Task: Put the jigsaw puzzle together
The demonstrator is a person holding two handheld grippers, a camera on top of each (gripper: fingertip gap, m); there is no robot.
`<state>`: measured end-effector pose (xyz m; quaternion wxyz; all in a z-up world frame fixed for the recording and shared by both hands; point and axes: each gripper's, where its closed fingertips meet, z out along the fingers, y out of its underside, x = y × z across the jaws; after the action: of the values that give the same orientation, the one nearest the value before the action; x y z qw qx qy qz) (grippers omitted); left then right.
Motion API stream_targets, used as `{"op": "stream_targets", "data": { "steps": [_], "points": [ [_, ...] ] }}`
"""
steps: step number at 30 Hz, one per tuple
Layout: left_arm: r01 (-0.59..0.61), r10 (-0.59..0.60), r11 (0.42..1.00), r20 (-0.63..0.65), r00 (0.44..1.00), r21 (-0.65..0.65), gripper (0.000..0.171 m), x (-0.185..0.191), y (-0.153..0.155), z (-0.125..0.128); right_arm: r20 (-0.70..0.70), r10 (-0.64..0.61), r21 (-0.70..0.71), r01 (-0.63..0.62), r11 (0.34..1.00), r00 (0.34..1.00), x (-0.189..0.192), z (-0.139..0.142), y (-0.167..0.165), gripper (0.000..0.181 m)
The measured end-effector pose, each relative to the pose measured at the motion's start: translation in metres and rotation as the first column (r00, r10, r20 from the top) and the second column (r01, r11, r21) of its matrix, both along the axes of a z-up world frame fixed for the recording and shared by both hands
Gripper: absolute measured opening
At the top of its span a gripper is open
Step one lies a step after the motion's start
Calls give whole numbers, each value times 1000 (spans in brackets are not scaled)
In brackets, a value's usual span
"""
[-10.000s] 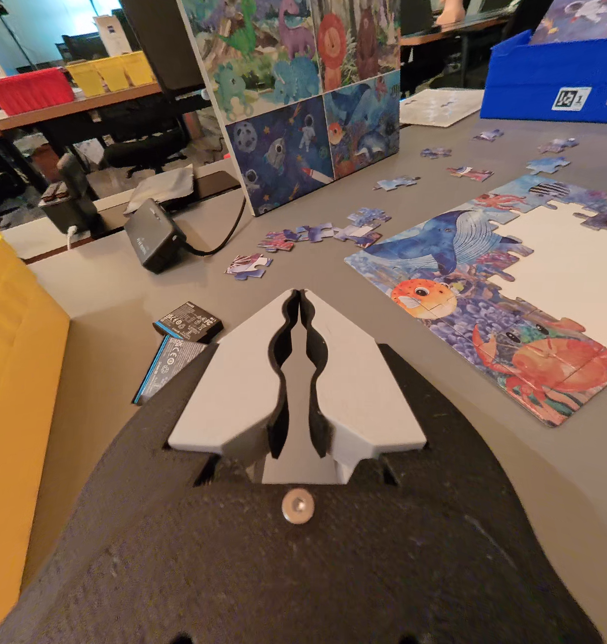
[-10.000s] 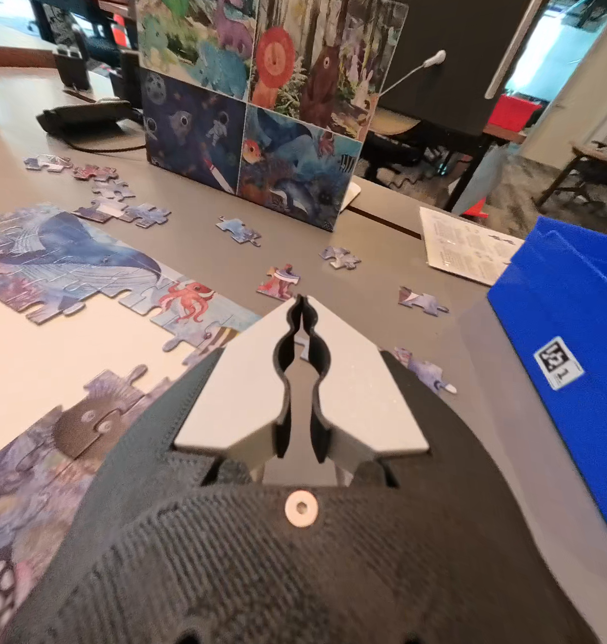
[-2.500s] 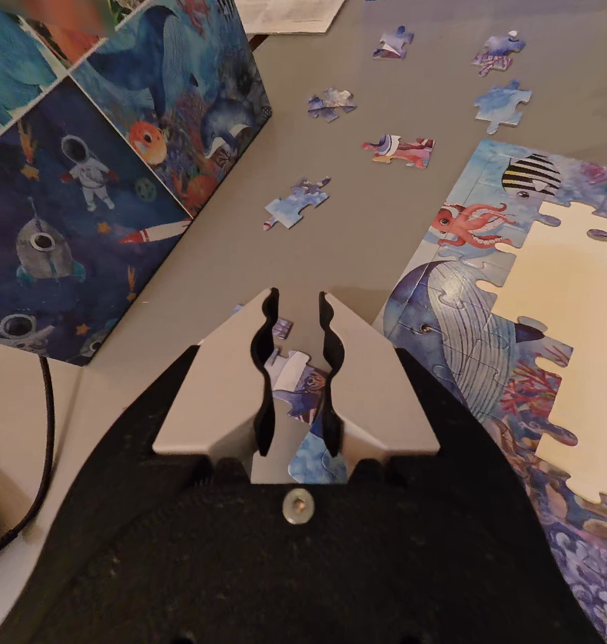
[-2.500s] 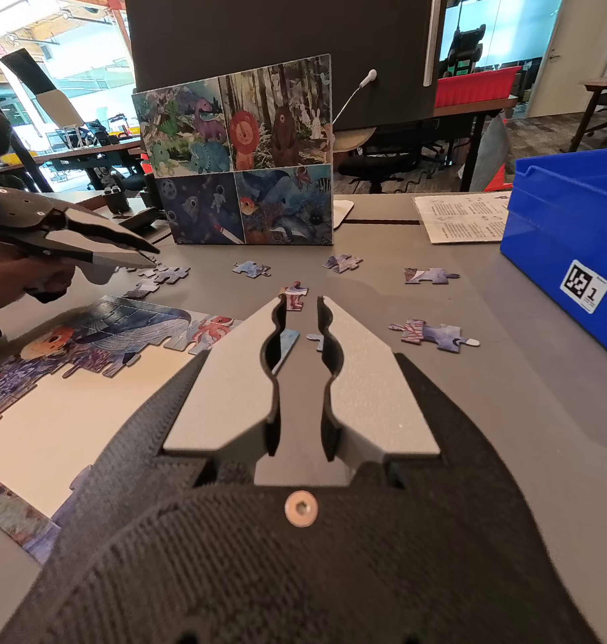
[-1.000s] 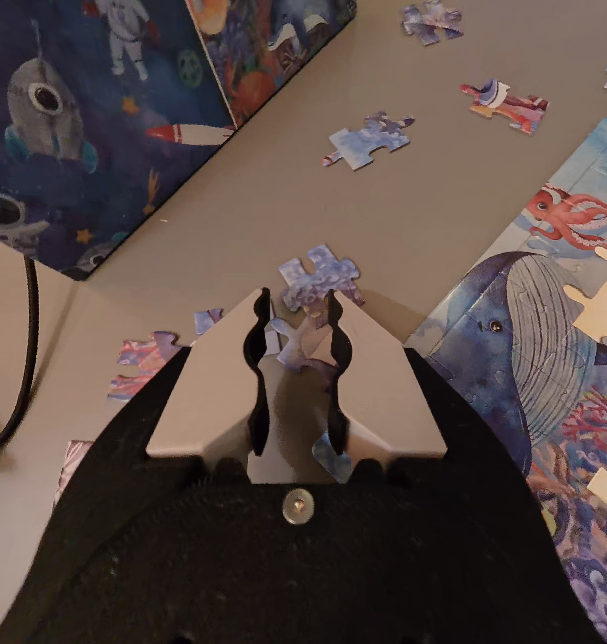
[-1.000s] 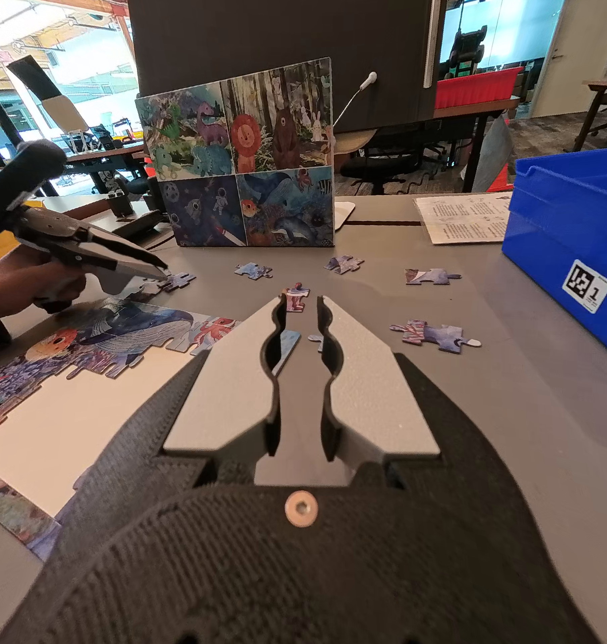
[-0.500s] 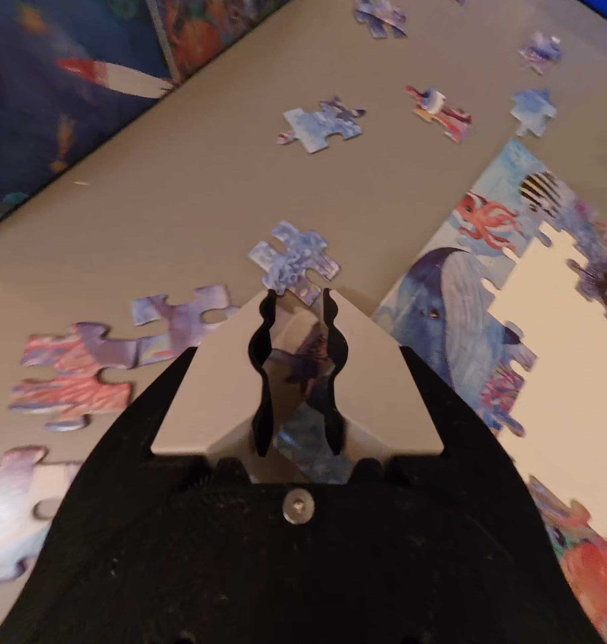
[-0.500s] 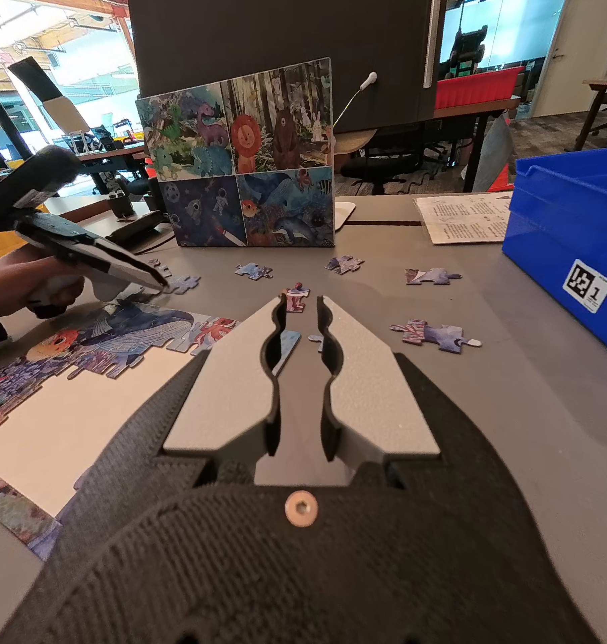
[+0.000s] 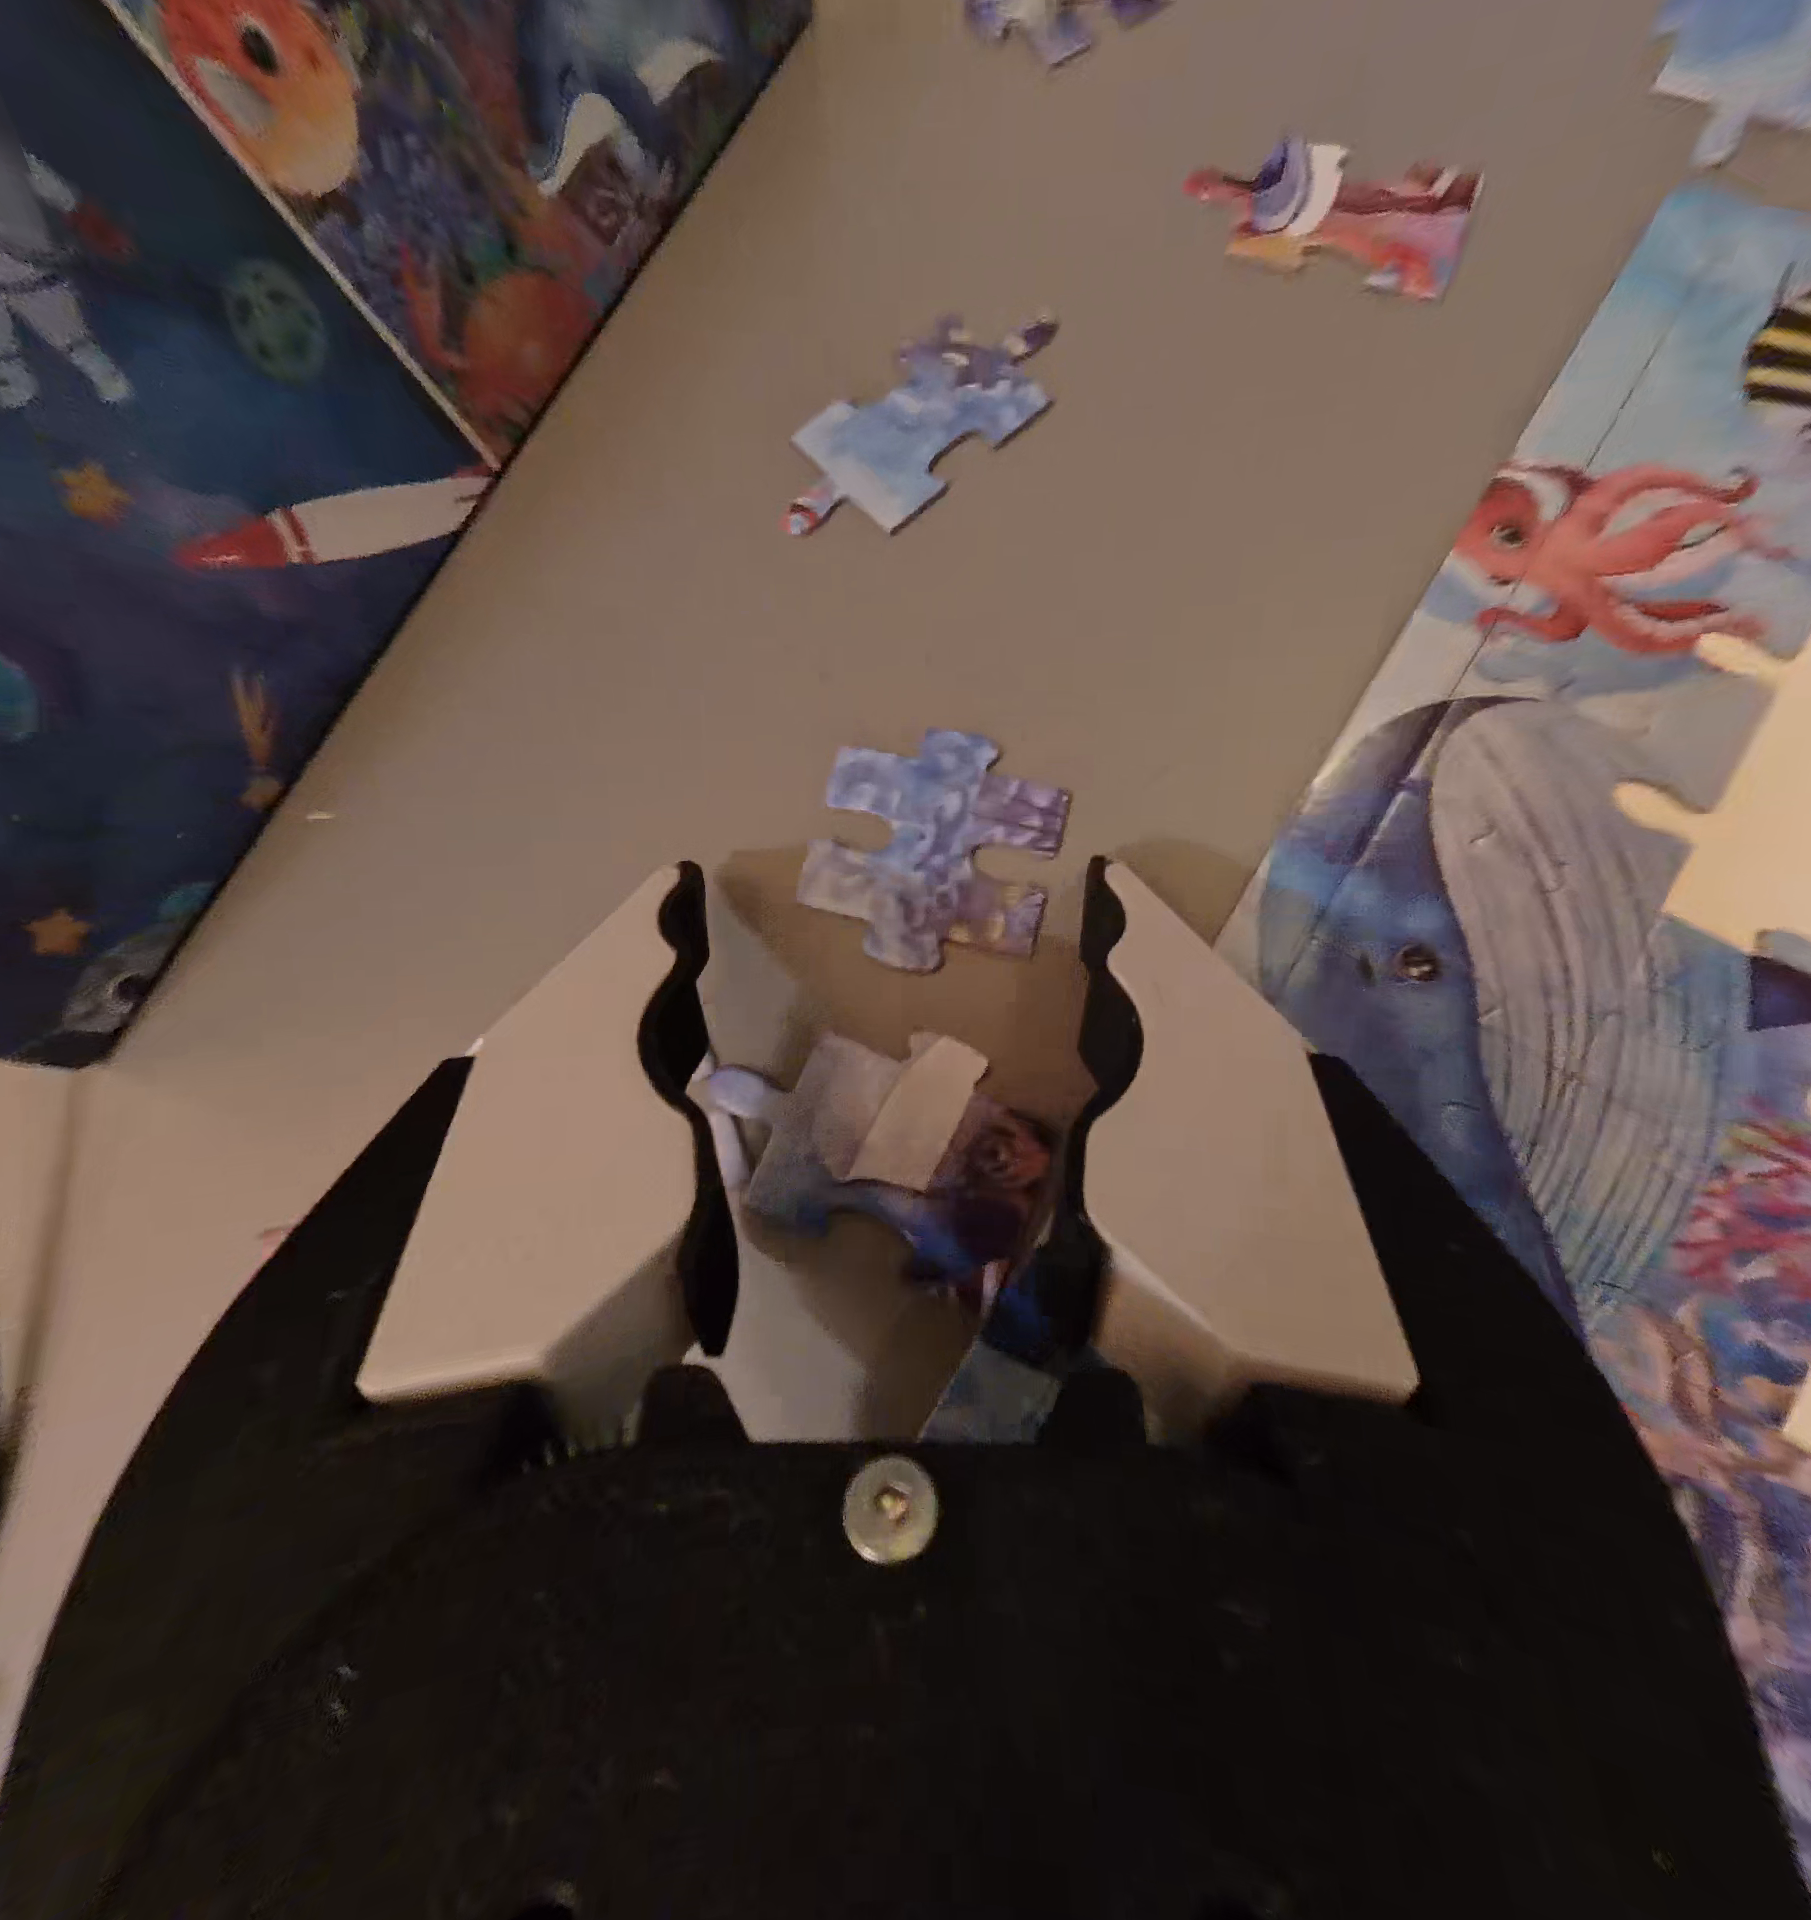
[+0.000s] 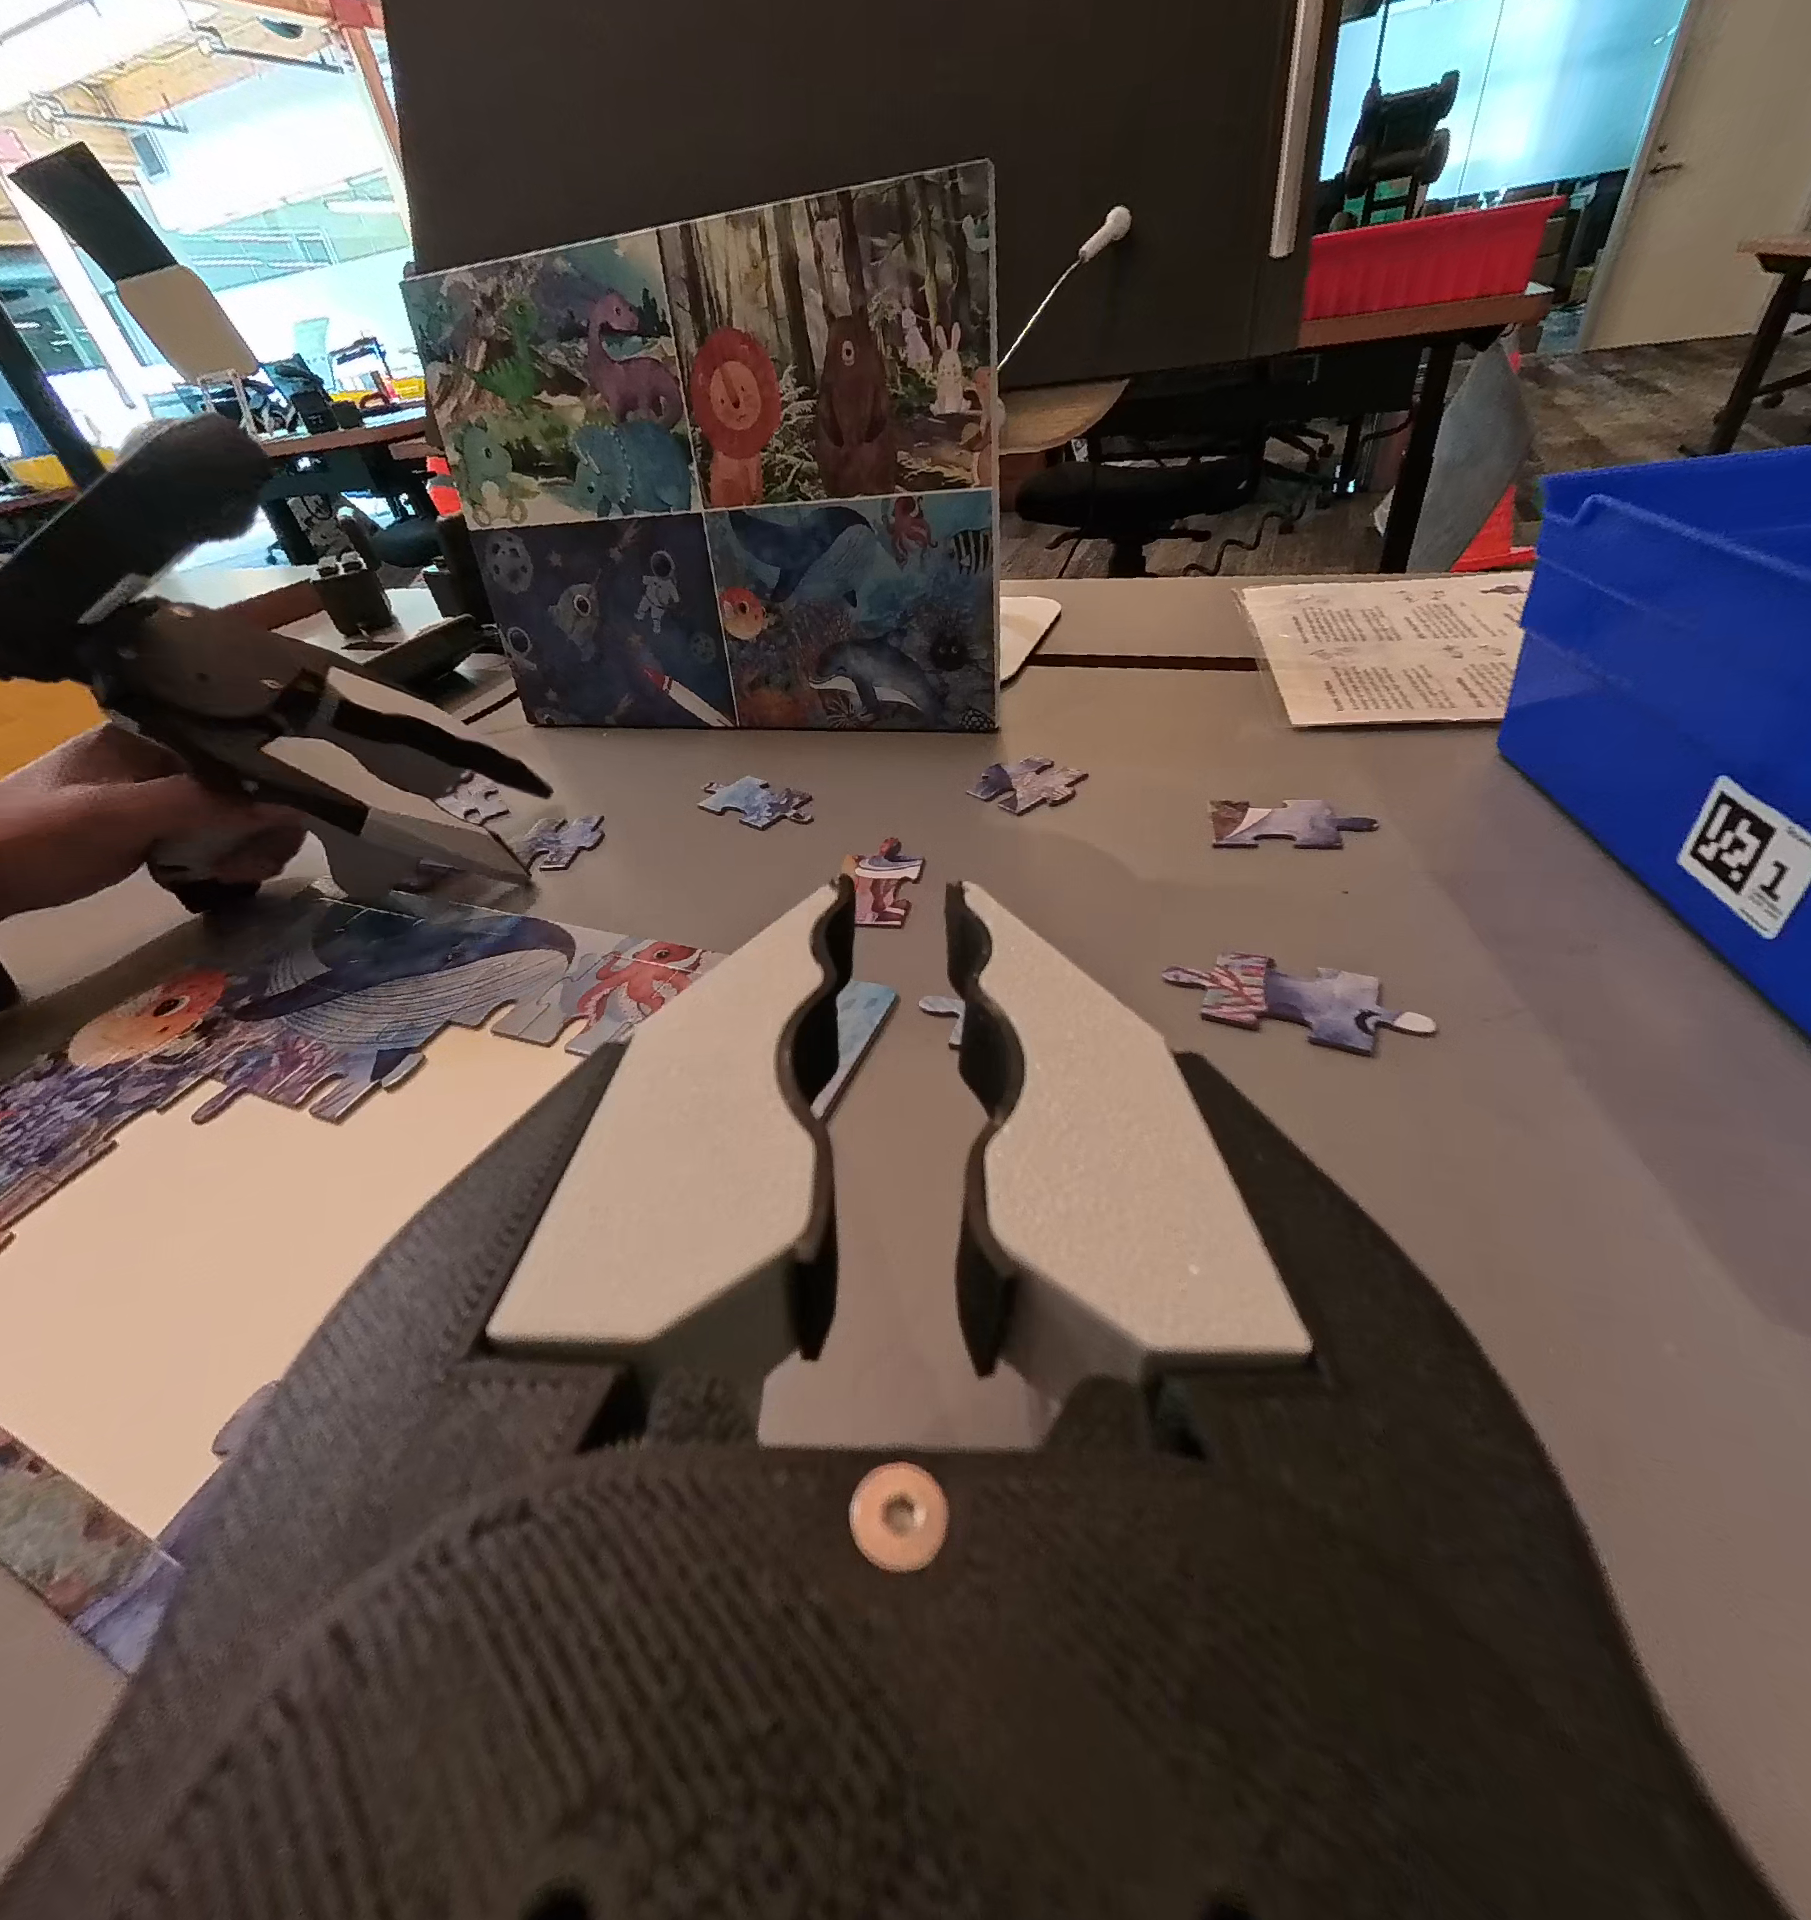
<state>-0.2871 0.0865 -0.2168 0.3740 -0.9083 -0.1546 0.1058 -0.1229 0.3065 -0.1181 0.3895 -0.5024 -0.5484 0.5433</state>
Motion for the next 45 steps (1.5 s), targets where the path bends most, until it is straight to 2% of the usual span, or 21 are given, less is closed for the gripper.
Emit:
{"op": "stream_targets", "data": {
  "steps": [1,2,4,6,13,15,16,19,22,24,25,30,32,34,36,38,39,45],
  "points": [
    [21,-21,1000,37,999,3,69,4,2,-2,0,-1,0,1,1000,1000,0,0,0,16],
    [48,-49,999,75,996,11,58,10,4,-3,1,-1,-1,1,1000,1000,0,0,0,16],
    [65,-66,998,77,995,14,55,12,4,-2,4,2,-5,-2,1000,1000,0,0,0,16],
    [90,-91,996,65,994,12,33,16,4,-2,6,4,-7,-4,1000,1000,0,-1,0,16],
    [113,-114,994,33,993,9,31,20,3,0,1,2,-5,-2,1000,1000,0,0,1,16],
    [120,-121,993,12,993,21,10,21,4,4,0,2,-6,-2,1000,1000,0,0,1,16],
    [126,-127,992,6,992,30,11,23,4,7,-1,2,-7,-2,1000,1000,0,0,1,16],
    [147,-149,988,33,988,46,34,28,6,11,0,2,-8,-2,1000,1000,0,0,1,16],
    [130,-129,990,-25,991,57,57,12,9,15,2,3,-8,-3,1000,1000,0,0,1,16],
    [178,-177,984,-16,984,18,72,6,12,11,5,5,-4,-5,1000,1000,0,0,0,16],
    [221,-221,975,1,975,-19,73,5,12,8,5,5,-2,-5,1000,1000,0,-1,0,16],
    [423,-419,895,57,906,-140,74,5,11,6,14,0,7,0,1000,1000,-1,-2,0,16],
    [463,-456,863,83,886,-202,74,2,7,0,20,4,7,-4,1000,1000,-2,-3,-1,16],
    [497,-479,843,135,867,-206,70,5,5,-3,18,4,9,-4,1000,1000,-2,-3,-1,16],
    [501,-479,846,155,864,-181,65,5,7,-4,14,2,11,-3,1000,1000,-1,-2,-1,16],
    [500,-481,851,144,865,-160,49,7,8,-3,14,3,11,-4,1000,1000,-1,-2,-1,16],
    [492,-475,857,135,869,-154,47,8,9,-3,13,4,11,-4,1000,1000,-1,-2,-1,16],
    [458,-449,880,95,888,-125,45,15,7,-2,9,3,16,-3,1000,1000,0,-2,-2,16]
  ]
}}
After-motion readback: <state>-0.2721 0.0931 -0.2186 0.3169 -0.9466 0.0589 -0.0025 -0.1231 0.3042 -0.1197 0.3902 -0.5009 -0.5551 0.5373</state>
